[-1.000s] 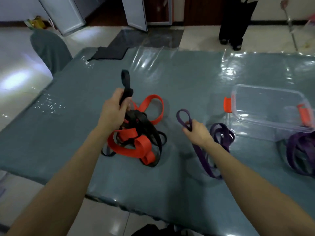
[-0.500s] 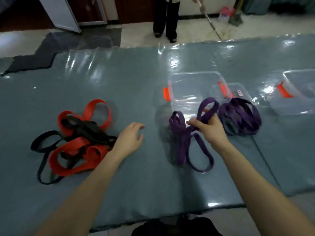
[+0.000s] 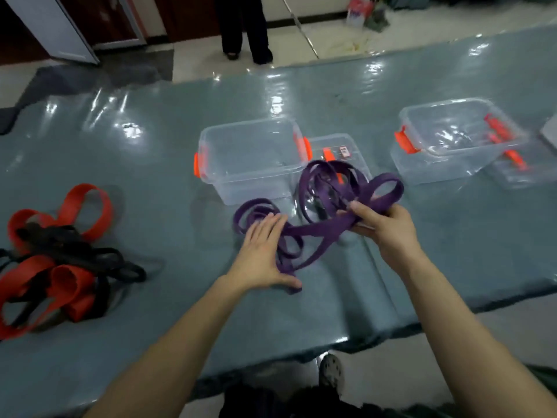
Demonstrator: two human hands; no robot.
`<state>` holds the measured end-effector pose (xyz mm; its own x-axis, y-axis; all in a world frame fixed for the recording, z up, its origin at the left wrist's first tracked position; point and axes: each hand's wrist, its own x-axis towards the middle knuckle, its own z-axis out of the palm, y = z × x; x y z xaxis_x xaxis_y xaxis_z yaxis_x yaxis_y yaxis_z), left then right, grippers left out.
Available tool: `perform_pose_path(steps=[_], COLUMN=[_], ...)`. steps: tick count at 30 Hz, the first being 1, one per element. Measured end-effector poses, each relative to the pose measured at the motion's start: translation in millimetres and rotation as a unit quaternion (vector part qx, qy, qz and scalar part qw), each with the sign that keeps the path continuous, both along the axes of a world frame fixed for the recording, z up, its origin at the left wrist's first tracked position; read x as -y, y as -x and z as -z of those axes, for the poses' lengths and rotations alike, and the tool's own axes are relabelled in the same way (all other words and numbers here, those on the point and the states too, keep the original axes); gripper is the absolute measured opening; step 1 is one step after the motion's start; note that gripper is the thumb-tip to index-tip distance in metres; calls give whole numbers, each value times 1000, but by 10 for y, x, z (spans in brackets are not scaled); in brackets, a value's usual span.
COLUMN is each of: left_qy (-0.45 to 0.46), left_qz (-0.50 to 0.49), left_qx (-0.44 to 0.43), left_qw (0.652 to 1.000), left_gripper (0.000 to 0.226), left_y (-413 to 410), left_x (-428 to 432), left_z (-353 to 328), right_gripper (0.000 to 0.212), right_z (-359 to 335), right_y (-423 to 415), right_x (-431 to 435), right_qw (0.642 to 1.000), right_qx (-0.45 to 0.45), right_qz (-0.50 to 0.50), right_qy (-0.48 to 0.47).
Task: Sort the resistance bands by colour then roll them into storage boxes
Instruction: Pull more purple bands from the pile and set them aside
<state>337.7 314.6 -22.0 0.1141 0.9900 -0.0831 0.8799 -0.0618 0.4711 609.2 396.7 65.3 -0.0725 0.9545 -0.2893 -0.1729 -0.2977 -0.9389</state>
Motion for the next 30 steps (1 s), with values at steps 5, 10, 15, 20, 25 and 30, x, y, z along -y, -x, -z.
perform_pose_path(steps=[5,10,15,20,25,30], left_qy=[18,62,61,50,70,156], left_qz=[-34,-22,75,146,88,56], left_qx=[31,8,-50,-63,-29,9], left_qw=[999,998,994,986,993,986], left_gripper=[22,17,20,19,32,68], left_y=[-717,-951,-1141,-1236,-896,-1037], left_x=[-391,-525,-776,-1032,-1202,-1264], left_z=[-90,-403,-1011,-1577,-1362,-662], right_gripper=[26,87,119,69,19,9], right_z=[-270,28,114,-171,-732,-1204], right_y=[-893,-1500,-1203,-630,-959,-1590], right_x=[-228,-466,-382,-543,-766,-877], right_qw=[998,959,861,830,849,859], right_qx=[-68,267,439,408,389,399], right_qz=[6,83,-129,-304,-296,-268], right_qy=[-10,54,-222,-228,-202,-174])
